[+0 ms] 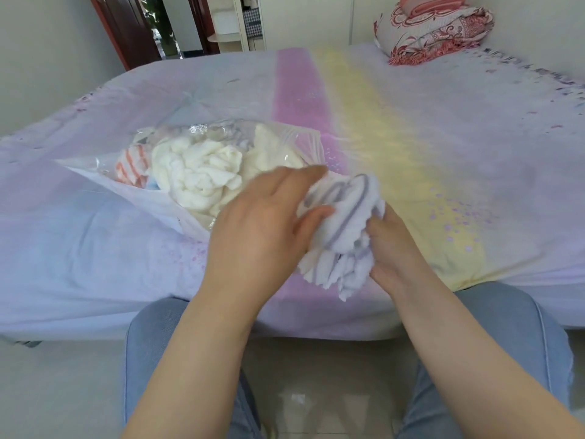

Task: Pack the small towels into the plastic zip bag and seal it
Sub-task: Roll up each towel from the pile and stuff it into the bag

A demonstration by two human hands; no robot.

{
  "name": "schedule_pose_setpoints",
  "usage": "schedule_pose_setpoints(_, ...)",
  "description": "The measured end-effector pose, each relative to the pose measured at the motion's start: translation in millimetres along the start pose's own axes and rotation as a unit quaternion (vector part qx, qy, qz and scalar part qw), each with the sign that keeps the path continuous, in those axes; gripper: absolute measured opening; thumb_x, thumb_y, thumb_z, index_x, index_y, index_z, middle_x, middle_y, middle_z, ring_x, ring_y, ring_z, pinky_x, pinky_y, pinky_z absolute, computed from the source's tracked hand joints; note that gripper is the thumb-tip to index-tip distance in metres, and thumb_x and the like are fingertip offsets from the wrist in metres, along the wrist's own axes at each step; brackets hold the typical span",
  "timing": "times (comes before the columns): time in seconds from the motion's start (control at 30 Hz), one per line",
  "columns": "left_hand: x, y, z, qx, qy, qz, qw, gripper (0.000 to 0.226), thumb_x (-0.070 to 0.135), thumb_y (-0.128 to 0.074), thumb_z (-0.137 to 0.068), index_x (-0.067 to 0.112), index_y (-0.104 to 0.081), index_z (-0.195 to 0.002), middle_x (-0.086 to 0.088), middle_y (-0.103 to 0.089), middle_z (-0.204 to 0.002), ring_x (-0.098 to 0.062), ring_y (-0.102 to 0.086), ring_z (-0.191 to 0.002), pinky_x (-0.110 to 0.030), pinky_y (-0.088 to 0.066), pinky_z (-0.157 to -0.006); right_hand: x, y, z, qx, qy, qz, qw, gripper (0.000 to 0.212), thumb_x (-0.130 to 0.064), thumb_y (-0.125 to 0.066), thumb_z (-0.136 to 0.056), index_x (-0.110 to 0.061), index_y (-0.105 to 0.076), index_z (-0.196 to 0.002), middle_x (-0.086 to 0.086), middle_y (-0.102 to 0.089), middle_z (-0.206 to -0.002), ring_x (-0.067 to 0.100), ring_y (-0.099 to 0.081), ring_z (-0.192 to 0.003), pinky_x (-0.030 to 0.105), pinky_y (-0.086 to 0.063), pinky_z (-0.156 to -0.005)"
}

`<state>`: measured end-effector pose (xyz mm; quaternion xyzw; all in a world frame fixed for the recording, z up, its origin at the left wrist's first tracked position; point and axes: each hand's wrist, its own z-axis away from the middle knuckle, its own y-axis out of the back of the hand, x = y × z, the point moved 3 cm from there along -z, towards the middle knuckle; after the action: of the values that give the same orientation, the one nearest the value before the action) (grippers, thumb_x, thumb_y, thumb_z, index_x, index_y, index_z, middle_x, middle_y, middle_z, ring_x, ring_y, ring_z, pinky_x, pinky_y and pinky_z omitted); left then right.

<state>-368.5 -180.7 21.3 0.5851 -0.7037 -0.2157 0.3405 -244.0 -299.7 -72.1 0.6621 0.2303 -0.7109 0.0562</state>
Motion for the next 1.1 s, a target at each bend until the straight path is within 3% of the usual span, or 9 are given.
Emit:
schedule_pose_setpoints(0.1,-28.1,0.6,4.6,-0.074,0.056,-0.102,0.99,0.073,0.027,-0.074,-0.077,0.015,-0.043,-0.142,-0.012,-0.045,-0.14,-0.031,-0.037,-0.133,-0.04,-0.035,-0.106,-16.3,-17.5,-9.7,-0.012,0.082,0.178,0.98,0.023,-0.029,-0.058,-0.078,-0.012,-0.055,-0.064,-0.002,-0.057,-0.048,0.011,-0.053,-0.045,0.023,-0.042,-0.048)
schedule_pose_setpoints(0.17,-42.9,-2.5,8.7,-0.128,0.094,-0.137,0.978,0.081,0.018,-0.073,-0.076,0.014,-0.034,-0.147,-0.014,-0.037,-0.146,-0.033,-0.029,-0.138,-0.041,-0.03,-0.11,-20.1,-30.5,-18.7,-0.014,0.117,0.221,0.968,0.036,-0.04,-0.057,-0.08,-0.006,-0.054,-0.07,-0.005,-0.055,-0.042,0.008,-0.053,-0.04,0.02,-0.04,-0.045)
schedule_pose_setpoints(0.27,-52.6,-6.5,9.0,-0.127,0.112,-0.131,0.977,0.073,0.008,-0.064,-0.077,0.011,-0.038,-0.144,-0.011,-0.044,-0.141,-0.031,-0.039,-0.129,-0.039,-0.035,-0.102,-17.8,-45.1,-37.2,0.025,0.116,0.281,0.952,0.048,-0.046,-0.056,-0.083,-0.003,-0.048,-0.102,-0.005,-0.062,-0.073,0.012,-0.061,-0.064,0.027,-0.043,-0.054)
schedule_pose_setpoints(0.4,-55.5,-5.6,3.6,-0.075,0.139,-0.137,0.978,0.032,0.022,-0.062,-0.085,0.011,-0.057,-0.116,-0.008,-0.06,-0.109,-0.031,-0.053,-0.1,-0.04,-0.042,-0.077,-5.4,-65.1,-40.7,-0.017,0.121,0.337,0.934,0.03,-0.041,-0.048,-0.09,-0.019,-0.031,-0.1,-0.006,-0.056,-0.08,0.015,-0.059,-0.07,0.03,-0.039,-0.053)
schedule_pose_setpoints(0.57,-53.0,0.6,-0.7,0.009,0.148,-0.104,0.983,0.018,0.024,-0.051,-0.093,0.01,-0.054,-0.081,-0.003,-0.056,-0.079,-0.026,-0.05,-0.075,-0.04,-0.043,-0.056,1.0,-70.6,-38.0,-0.005,0.084,0.195,0.977,0.043,-0.041,-0.06,-0.082,-0.025,-0.033,-0.111,0.001,-0.064,-0.1,0.014,-0.067,-0.08,0.024,-0.05,-0.058)
schedule_pose_setpoints(0.77,-52.9,-5.8,2.2,-0.006,0.147,-0.03,0.989,0.015,0.018,-0.05,-0.096,0.007,-0.056,-0.089,0.001,-0.056,-0.133,-0.022,-0.059,-0.099,-0.03,-0.042,-0.065,-17.3,-89.7,-46.1,0.1,0.046,0.128,0.986,0.032,-0.036,-0.06,-0.086,-0.016,-0.042,-0.103,0.0,-0.066,-0.083,0.011,-0.065,-0.068,0.024,-0.046,-0.054)
schedule_pose_setpoints(0.87,-58.7,-4.4,0.9,-0.024,0.138,0.024,0.99,0.019,0.017,-0.046,-0.098,0.008,-0.059,-0.108,0.003,-0.048,-0.147,-0.015,-0.049,-0.126,-0.023,-0.039,-0.085,-22.3,-114.3,-39.3,0.005,0.015,0.001,1.0,0.02,-0.031,-0.059,-0.083,-0.011,-0.059,-0.084,0.007,-0.068,-0.067,0.02,-0.068,-0.063,0.032,-0.051,-0.058)
schedule_pose_setpoints(1.0,-73.2,4.6,0.3,-0.017,0.136,0.1,0.986,0.031,0.022,-0.045,-0.1,0.014,-0.054,-0.129,0.005,-0.044,-0.15,-0.009,-0.039,-0.137,-0.026,-0.036,-0.107,-11.7,-113.3,-12.5,-0.119,0.162,0.002,0.98,0.036,-0.028,-0.046,-0.099,-0.022,-0.048,-0.134,0.004,-0.059,-0.132,0.016,-0.056,-0.123,0.037,-0.045,-0.103)
schedule_pose_setpoints(1.1,-77.5,3.0,3.2,-0.038,0.133,0.132,0.982,0.015,0.021,-0.046,-0.1,0.014,-0.058,-0.105,0.007,-0.044,-0.15,-0.007,-0.039,-0.137,-0.034,-0.037,-0.108,4.0,-98.5,-1.7,-0.169,0.302,0.159,0.924,0.042,-0.014,-0.038,-0.102,-0.012,-0.035,-0.143,-0.003,-0.043,-0.145,0.01,-0.038,-0.136,0.028,-0.033,-0.112)
